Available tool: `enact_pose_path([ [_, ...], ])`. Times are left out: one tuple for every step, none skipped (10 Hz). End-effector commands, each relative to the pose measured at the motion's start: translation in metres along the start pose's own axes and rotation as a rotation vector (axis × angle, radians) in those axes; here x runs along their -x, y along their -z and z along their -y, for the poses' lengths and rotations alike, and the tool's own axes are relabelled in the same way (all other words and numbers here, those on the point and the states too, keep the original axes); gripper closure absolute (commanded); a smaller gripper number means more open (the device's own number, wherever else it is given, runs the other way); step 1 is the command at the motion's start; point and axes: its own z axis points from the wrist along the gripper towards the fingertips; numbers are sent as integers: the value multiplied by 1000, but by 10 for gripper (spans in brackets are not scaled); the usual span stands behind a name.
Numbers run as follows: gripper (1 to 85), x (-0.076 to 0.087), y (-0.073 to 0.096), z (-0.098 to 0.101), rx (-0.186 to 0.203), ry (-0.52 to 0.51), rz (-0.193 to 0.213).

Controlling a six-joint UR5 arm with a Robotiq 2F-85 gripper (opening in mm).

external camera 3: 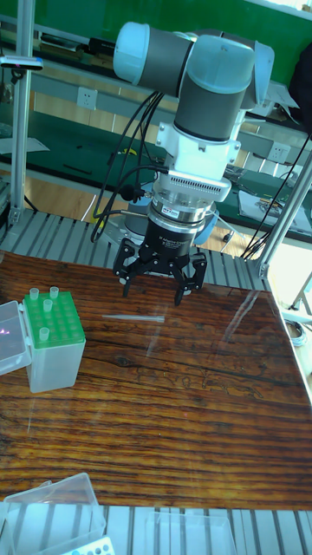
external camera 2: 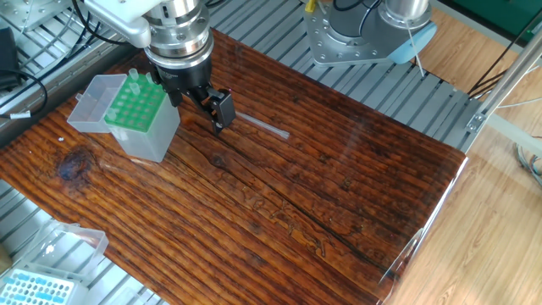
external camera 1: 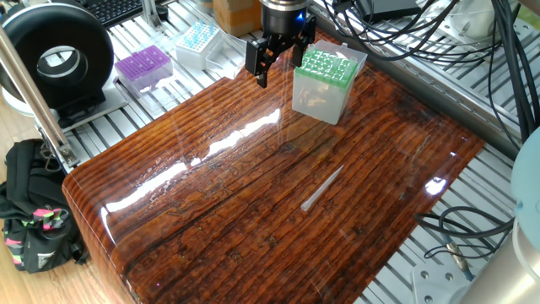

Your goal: Insert a large pipette tip into the holder for large pipette tips

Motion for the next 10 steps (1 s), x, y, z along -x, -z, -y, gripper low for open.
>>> enact_pose_path([
  [847,-46,4,-3,29,279,-175],
  [847,-45,3,-4,25,278,-173],
  [847,-41,0,-6,25,279,-157],
  [847,-38,-2,-8,27,283,-149],
  [847,-38,-2,-8,25,290,-147],
  [847,-38,-1,-5,17,305,-146],
  [847,-37,-1,-3,8,332,-145],
  [847,-37,-2,-9,23,339,-141],
  [847,-43,-2,-17,41,358,-152],
  [847,-47,-2,-22,41,372,-156],
])
